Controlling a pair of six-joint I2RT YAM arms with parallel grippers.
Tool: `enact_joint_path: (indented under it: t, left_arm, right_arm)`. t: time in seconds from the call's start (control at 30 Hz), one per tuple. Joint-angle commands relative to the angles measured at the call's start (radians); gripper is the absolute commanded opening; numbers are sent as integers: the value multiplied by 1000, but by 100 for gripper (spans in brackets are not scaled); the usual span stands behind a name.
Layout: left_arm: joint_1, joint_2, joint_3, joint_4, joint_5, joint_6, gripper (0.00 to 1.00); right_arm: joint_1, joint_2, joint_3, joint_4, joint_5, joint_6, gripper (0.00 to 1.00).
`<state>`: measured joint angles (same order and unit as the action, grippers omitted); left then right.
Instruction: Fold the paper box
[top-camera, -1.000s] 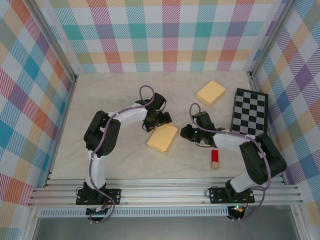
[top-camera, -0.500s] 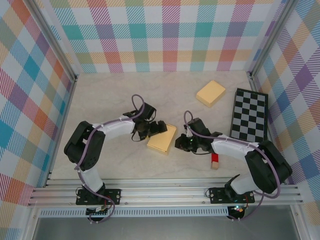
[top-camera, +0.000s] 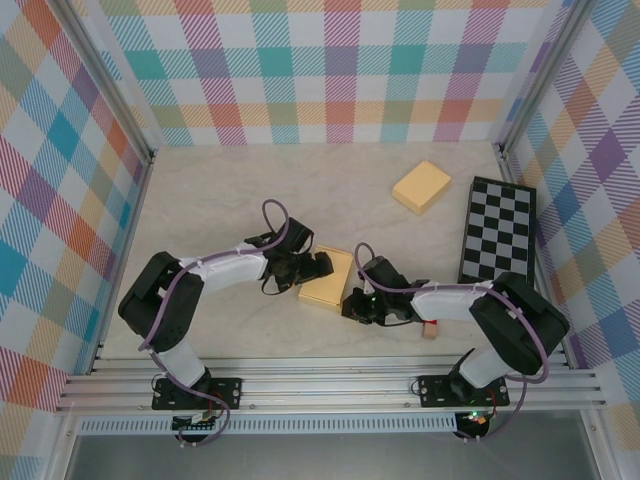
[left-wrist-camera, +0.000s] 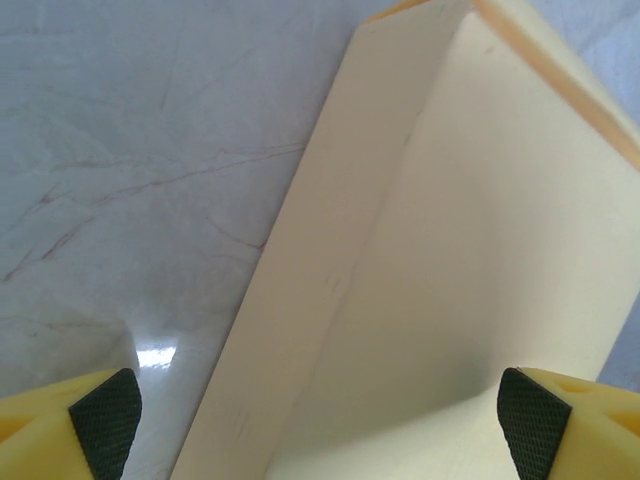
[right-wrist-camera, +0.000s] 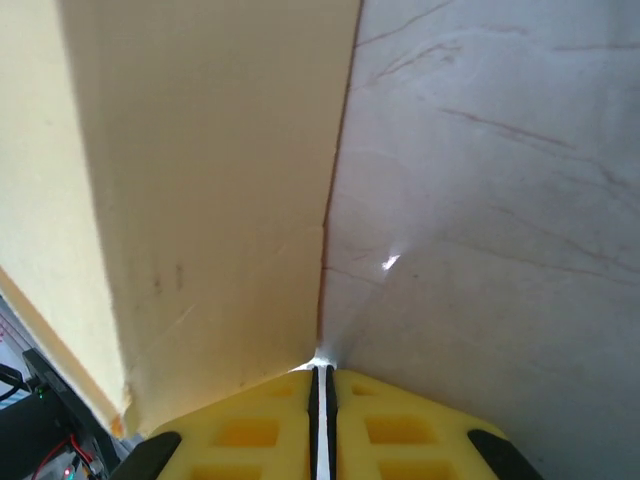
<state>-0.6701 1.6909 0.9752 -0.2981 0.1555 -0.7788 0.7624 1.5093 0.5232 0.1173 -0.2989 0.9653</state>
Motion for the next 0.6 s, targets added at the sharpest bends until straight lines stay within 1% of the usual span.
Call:
enact_joint_path:
  t: [0.0,0.13,0.2,0.27,0.3,0.37,0.43,0.5,0.57]
  left_arm:
    - [-46,-17,-49,51,-17,-98,94]
    - [-104,5,-76,104,-33,-194,94]
    - [-129,22,-82,139,-30,-232,94]
    - [-152,37,-81,162,-35,-280,94]
    - [-165,39,-81,169,-45,-310,94]
    - [-184,40,-81,166,-66,-356,94]
    - [-195,31,-89,170,-87,-401,94]
    - [-209,18,-108,187,-101,-452,94]
    - [-224,16,-110,193,-112,-487,94]
  right_arm:
    - [1,13,-16,129,-2,29,13]
    - [2,41,-16,261,-16,41,13]
    - [2,78,-8,361,-57,34,13]
    - [8,108,7,415,-65,67,13]
    - [13,116,-6,475,-51,104,12]
    - [24,106,-57,589,11,191,12]
    - [34,73,-111,640,103,282,12]
    - [48,27,-135,639,175,348,11]
    - [78,-30,-127,582,258,385,11]
